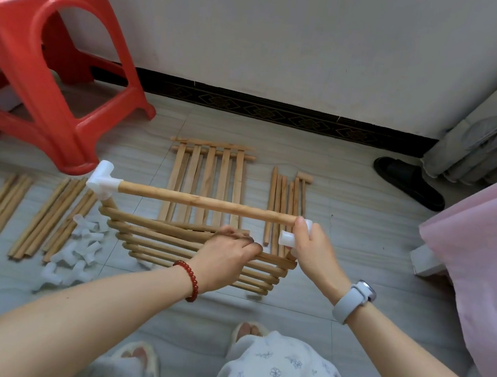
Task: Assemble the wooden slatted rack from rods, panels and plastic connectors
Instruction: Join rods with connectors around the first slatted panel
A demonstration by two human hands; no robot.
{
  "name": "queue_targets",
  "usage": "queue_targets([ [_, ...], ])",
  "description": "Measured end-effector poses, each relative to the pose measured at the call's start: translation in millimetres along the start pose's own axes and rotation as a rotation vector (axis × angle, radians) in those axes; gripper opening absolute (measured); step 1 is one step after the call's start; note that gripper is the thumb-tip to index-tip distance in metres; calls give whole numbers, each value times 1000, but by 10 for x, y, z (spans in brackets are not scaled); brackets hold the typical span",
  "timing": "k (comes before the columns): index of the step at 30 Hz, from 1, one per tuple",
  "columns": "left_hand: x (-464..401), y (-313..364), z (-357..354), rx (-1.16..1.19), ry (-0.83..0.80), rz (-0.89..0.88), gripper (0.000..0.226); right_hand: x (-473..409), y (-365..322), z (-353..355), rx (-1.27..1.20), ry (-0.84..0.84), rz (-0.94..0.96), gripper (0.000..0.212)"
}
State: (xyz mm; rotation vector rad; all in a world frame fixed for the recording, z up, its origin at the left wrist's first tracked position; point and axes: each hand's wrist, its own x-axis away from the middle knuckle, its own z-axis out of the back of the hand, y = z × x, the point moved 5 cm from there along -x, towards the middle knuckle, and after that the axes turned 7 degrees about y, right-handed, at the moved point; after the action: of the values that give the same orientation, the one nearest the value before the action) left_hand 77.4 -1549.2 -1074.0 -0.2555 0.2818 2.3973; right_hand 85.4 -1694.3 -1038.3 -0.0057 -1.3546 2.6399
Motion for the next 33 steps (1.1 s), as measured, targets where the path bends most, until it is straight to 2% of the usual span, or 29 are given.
queue_targets([
  [4, -12, 84, 22, -7, 250, 51, 13, -65, 74, 28, 15, 27, 19, 38],
  [7, -53, 102, -30, -41, 332, 56, 10, -111, 113, 79, -2, 15, 48, 34],
  [11, -184, 72, -58, -21, 311, 47, 7, -199, 155, 158, -17, 6, 85, 34],
  [21, -194, -54, 58, 78, 117, 45, 4, -273, 34, 107, -43, -60, 70, 31],
  [23, -172, -111, 84, 50, 34, 31, 7, -296, -28, 82, 43, -111, 56, 28],
  [26, -136, -210, 67, -1, -30, 88, 20, -315, -157, 42, 251, -187, 129, 45],
  [30, -101, -141, 100, -99, 132, 159, 9, -399, -307, 13, 833, -159, 220, 68],
  [33, -58, -107, 88, -139, 243, 288, 10, -476, -378, -78, 959, -94, 170, 68],
])
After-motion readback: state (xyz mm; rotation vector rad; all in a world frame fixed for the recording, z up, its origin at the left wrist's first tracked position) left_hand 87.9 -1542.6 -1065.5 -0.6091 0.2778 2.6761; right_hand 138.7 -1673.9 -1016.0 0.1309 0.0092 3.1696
